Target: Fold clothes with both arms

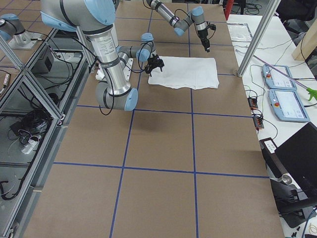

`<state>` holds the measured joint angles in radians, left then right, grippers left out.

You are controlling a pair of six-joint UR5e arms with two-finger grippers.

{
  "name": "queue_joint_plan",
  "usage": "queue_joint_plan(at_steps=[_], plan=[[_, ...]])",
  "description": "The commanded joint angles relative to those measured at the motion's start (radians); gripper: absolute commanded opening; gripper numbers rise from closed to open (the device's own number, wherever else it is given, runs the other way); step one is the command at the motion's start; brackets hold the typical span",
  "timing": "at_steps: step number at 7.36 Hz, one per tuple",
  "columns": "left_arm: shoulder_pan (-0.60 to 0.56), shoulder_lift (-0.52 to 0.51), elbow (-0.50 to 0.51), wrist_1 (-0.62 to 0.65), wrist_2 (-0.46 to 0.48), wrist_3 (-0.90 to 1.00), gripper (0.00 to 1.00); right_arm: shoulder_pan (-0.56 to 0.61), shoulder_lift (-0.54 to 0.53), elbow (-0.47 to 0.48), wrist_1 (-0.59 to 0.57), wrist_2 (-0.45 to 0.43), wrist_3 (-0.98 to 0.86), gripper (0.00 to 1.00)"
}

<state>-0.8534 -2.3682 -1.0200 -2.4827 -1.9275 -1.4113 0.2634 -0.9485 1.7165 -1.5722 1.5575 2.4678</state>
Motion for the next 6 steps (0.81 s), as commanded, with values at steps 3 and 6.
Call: queue_joint_plan(at_steps=[3,6], plan=[[0.0,0.012,-0.025,0.008,0.007,0.0,0.54,-0.009,-0.009,0.003,0.0,-0.001,0.036,0.99],[-0.001,0.015,-0.038,0.01,0.008,0.0,0.54,0.014,-0.009,0.002,-0.028,-0.002,0.036,0.98]])
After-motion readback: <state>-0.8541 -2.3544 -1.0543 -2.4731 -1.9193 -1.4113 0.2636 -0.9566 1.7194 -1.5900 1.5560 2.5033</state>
